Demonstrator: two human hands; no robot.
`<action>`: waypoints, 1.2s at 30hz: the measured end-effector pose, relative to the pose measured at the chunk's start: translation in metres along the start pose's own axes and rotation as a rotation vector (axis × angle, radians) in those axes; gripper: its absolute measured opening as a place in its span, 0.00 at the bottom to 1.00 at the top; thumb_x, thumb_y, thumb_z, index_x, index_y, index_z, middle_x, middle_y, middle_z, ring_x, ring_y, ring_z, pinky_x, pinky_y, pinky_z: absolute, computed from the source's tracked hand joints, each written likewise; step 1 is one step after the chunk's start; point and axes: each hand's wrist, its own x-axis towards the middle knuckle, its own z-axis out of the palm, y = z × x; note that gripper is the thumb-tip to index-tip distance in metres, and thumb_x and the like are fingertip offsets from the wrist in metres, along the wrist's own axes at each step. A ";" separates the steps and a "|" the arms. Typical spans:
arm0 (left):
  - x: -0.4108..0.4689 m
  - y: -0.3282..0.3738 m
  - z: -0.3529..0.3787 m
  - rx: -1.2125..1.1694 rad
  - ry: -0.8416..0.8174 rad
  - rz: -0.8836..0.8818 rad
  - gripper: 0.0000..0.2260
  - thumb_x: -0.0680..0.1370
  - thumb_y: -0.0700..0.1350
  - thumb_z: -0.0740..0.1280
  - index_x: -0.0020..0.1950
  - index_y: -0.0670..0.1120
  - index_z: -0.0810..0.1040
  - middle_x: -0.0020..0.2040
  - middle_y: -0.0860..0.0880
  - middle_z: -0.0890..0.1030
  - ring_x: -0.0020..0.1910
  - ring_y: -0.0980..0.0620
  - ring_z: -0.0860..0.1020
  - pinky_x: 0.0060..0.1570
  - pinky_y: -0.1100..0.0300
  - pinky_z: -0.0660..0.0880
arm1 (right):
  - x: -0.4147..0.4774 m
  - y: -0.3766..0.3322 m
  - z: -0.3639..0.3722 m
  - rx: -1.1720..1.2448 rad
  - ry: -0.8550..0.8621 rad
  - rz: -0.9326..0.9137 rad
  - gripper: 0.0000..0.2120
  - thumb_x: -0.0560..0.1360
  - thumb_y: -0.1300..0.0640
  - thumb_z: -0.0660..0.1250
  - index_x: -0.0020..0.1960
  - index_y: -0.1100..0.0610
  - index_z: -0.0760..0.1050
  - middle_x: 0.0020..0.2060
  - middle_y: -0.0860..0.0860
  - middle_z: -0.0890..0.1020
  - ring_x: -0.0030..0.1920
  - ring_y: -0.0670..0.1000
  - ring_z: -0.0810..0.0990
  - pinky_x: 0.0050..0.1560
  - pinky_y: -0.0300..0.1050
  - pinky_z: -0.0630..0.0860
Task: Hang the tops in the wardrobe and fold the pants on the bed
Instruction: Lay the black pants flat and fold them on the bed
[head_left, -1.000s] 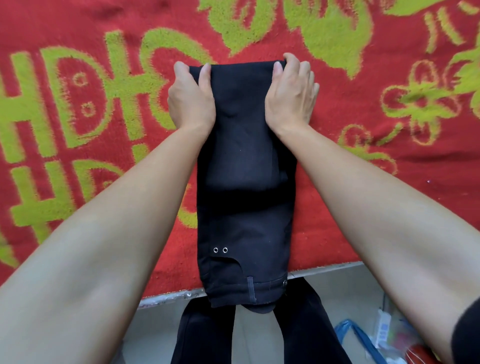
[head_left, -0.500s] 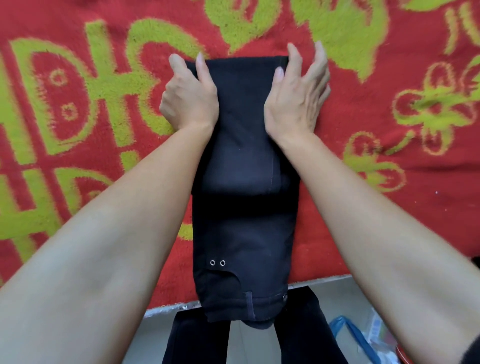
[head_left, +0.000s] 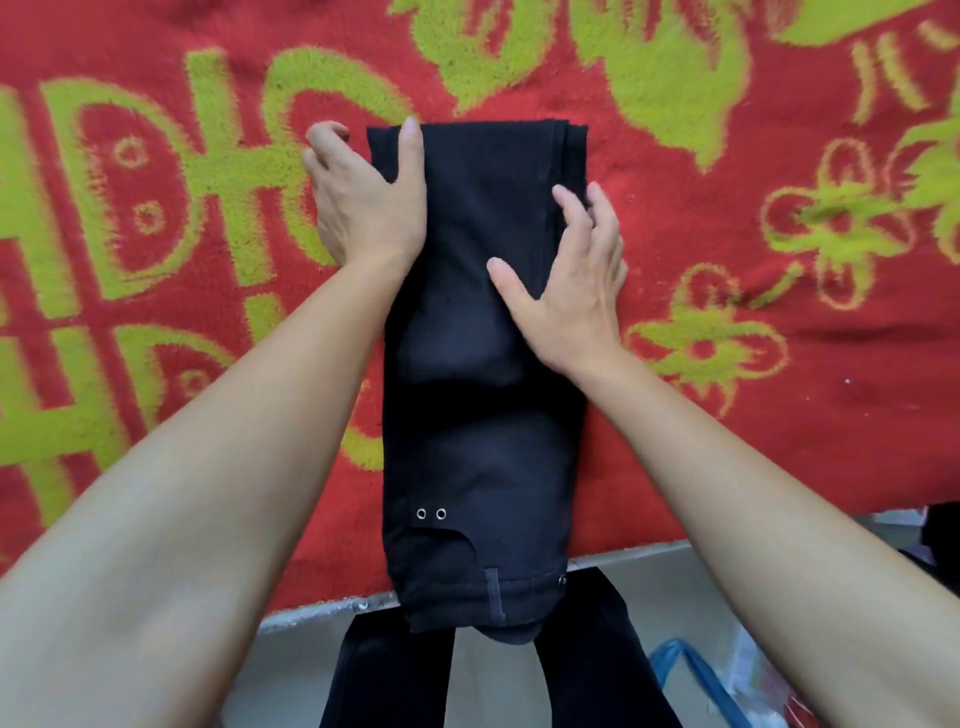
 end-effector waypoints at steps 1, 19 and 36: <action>0.003 -0.002 -0.006 -0.059 -0.079 -0.028 0.30 0.74 0.66 0.64 0.66 0.46 0.66 0.58 0.50 0.73 0.55 0.49 0.75 0.51 0.56 0.69 | 0.017 -0.005 -0.009 0.085 -0.001 0.083 0.45 0.70 0.36 0.70 0.78 0.56 0.58 0.75 0.58 0.61 0.75 0.57 0.61 0.74 0.54 0.59; 0.033 0.116 -0.129 -0.297 -0.459 0.313 0.16 0.66 0.37 0.72 0.52 0.48 0.77 0.43 0.54 0.78 0.39 0.63 0.76 0.39 0.68 0.74 | 0.131 -0.066 -0.169 0.288 -0.201 -0.040 0.20 0.59 0.45 0.80 0.45 0.54 0.80 0.39 0.44 0.80 0.39 0.41 0.77 0.43 0.42 0.77; -0.221 -0.098 -0.155 0.587 -0.699 0.669 0.27 0.66 0.38 0.69 0.65 0.44 0.78 0.53 0.42 0.77 0.56 0.39 0.74 0.50 0.48 0.69 | -0.174 0.018 -0.090 -0.246 -0.558 -0.457 0.33 0.69 0.51 0.75 0.72 0.59 0.73 0.51 0.59 0.77 0.52 0.61 0.76 0.53 0.55 0.73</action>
